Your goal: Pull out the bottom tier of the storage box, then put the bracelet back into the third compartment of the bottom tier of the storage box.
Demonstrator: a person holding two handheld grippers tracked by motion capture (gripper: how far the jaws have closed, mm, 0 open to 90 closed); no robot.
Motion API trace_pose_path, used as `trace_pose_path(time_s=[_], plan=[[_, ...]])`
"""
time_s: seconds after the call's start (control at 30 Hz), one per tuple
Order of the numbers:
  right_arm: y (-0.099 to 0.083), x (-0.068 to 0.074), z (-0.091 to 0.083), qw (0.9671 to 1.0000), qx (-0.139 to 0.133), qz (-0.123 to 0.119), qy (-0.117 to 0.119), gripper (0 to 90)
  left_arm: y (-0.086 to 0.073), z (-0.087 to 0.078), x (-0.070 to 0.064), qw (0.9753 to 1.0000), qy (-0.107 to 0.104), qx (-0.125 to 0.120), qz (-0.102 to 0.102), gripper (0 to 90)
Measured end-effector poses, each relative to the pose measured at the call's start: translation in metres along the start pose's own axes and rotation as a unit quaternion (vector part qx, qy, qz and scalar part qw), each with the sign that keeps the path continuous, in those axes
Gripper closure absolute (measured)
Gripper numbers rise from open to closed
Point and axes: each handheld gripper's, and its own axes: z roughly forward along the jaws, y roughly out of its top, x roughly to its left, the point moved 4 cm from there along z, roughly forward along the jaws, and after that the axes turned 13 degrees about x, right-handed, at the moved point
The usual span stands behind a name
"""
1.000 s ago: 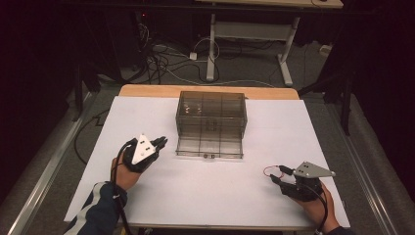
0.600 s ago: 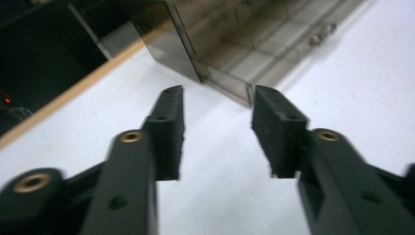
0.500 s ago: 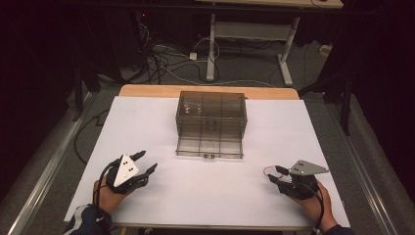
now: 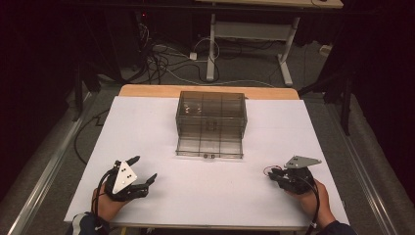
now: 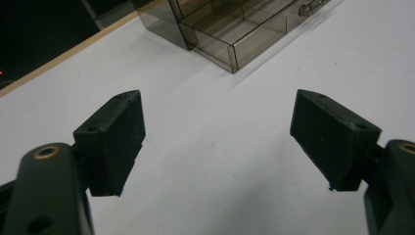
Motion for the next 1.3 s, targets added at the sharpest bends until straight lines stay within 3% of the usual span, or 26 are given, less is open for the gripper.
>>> trace_pose_path(time_s=[0.1,0.23,0.47,0.73,0.87,0.93,1.3], plan=[[0.0,0.0,0.0,1.0,-0.001,0.005,-0.001,79.0,-0.001,0.0,0.0,1.0,0.001,0.0,-0.001,20.1],[0.0,0.005,0.001,0.9997,-0.002,-0.019,-0.016,86.7,-0.002,0.001,-0.003,1.0,-0.001,0.005,0.001,20.2],[0.0,0.006,0.0,0.9994,-0.003,-0.03,-0.016,86.7,-0.003,0.001,-0.005,0.9999,-0.011,0.003,-0.004,20.2],[-0.001,0.008,-0.001,0.9989,-0.012,-0.043,-0.014,86.8,-0.004,0.003,-0.006,0.9999,-0.009,0.008,0.004,20.0],[-0.001,0.008,-0.002,0.9988,-0.02,-0.044,-0.01,86.8,-0.004,0.002,-0.007,0.9998,-0.021,0.002,0.007,18.7],[-0.001,0.008,-0.003,0.9988,-0.024,-0.042,-0.008,86.8,-0.005,0.002,-0.008,0.9997,-0.019,0.004,0.011,15.4],[-0.001,0.006,-0.011,0.9977,-0.045,-0.046,-0.021,86.8,-0.004,0.004,-0.007,0.9997,-0.016,0.012,0.011,15.5]])
